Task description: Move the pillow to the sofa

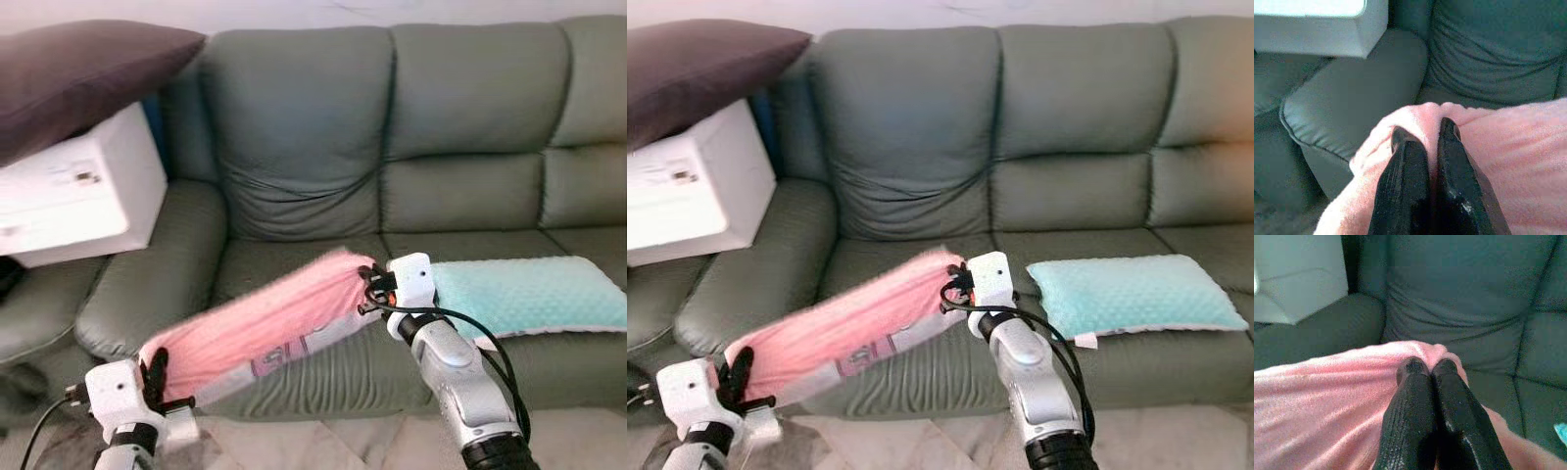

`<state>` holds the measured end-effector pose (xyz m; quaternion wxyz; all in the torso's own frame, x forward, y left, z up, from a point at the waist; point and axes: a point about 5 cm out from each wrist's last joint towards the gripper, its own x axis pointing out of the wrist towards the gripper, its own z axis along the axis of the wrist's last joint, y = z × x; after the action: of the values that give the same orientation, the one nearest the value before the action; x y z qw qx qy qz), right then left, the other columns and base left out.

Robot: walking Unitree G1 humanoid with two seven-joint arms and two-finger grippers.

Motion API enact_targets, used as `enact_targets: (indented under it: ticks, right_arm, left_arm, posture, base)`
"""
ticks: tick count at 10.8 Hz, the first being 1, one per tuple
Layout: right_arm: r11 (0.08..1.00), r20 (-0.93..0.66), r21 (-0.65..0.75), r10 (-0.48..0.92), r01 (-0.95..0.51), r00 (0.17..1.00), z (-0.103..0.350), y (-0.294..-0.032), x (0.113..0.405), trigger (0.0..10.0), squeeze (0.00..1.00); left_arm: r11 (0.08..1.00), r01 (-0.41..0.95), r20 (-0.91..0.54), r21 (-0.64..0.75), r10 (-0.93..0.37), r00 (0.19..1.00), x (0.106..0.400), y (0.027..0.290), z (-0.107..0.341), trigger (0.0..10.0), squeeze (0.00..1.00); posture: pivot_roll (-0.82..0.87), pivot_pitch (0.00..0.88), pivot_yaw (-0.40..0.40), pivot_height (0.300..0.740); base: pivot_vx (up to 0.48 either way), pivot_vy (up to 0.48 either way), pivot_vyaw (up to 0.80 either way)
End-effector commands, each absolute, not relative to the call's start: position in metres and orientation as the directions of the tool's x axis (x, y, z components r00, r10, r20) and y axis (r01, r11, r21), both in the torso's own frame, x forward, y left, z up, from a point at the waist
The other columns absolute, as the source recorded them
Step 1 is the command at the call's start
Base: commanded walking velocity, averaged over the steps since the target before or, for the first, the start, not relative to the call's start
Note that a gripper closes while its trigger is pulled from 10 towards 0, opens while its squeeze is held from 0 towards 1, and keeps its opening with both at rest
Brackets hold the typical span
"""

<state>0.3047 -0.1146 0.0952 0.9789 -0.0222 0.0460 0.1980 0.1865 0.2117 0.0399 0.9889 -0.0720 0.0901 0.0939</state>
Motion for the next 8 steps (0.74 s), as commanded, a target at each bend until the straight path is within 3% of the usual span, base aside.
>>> enact_targets:
  ticks: [1, 6, 8]
  right_arm:
    - [0.941, -0.031, -0.067, 0.331, -0.333, 0.943, 0.109, -0.127, 0.307, 10.0, 0.0]
    - [0.959, -0.011, -0.101, 0.263, -0.263, 0.965, 0.112, -0.137, 0.301, 10.0, 0.0]
    - [0.96, -0.005, -0.103, 0.26, -0.259, 0.966, 0.114, -0.137, 0.302, 10.0, 0.0]
  left_arm:
    - [0.97, -0.224, -0.179, -0.095, 0.205, 0.962, 0.185, 0.222, 0.041, 10.0, 0.0]
    - [0.982, -0.111, -0.07, -0.152, 0.101, 0.992, 0.233, 0.215, 0.068, 10.0, 0.0]
    - [0.981, -0.091, -0.056, -0.174, 0.082, 0.995, 0.239, 0.209, 0.072, 10.0, 0.0]
  posture:
    - [-0.18, 0.002, 0.047, 0.74]
    - [-0.23, 0.0, 0.068, 0.74]
    - [-0.23, 0.0, 0.069, 0.74]
  base:
    - [0.0, 0.0, 0.0]
    - [0.0, 0.0, 0.0]
    - [0.255, 0.0, 0.0]
